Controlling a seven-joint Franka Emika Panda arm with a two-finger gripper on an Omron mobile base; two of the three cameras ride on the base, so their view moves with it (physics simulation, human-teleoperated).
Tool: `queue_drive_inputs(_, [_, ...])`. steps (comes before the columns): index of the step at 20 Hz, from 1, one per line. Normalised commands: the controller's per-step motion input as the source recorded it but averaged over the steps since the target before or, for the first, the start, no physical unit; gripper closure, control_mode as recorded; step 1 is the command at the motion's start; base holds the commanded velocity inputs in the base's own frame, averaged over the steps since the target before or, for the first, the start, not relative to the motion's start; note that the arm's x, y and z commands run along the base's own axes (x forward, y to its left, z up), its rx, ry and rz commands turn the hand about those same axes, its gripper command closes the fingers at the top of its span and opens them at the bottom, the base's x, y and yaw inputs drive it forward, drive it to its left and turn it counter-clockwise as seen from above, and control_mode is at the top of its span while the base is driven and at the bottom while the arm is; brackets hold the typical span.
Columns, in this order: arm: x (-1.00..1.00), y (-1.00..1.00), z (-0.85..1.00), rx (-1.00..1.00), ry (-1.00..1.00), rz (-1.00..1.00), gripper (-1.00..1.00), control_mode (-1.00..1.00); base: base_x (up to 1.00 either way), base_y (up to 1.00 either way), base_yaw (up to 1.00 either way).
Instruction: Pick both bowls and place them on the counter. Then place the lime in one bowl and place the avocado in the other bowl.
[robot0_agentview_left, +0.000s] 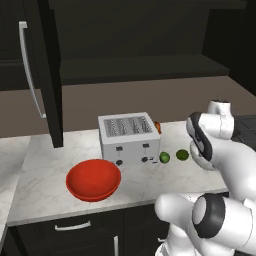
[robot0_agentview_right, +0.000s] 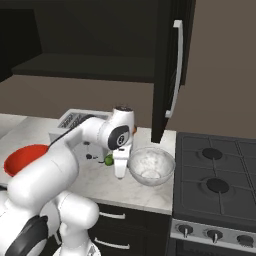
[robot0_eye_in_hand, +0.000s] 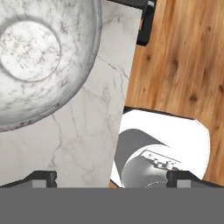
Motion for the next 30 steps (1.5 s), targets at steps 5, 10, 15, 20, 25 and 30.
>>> queue_drive_inputs(5, [0.00, 0.30, 0.08, 0.00, -0.09, 0.05, -1.00, -1.00, 0.00, 0.00, 0.00])
queue_drive_inputs(10, [0.08, 0.32, 0.01, 0.00, -0.12, 0.00, -1.00, -1.00, 0.00, 0.00, 0.00])
queue_drive_inputs(15, [0.25, 0.27, 0.00, 0.00, -0.09, -0.04, -1.00, -1.00, 0.00, 0.00, 0.00])
queue_drive_inputs(20, [0.35, 0.13, 0.01, 0.00, -0.01, -0.09, -1.00, -1.00, 0.00, 0.00, 0.00])
queue_drive_inputs(25, [0.39, 0.03, 0.00, 0.00, 0.00, -0.11, -1.00, -1.00, 0.00, 0.00, 0.00])
queue_drive_inputs(30, [0.30, -0.04, 0.00, 0.00, 0.00, -0.12, -1.00, -1.00, 0.00, 0.00, 0.00])
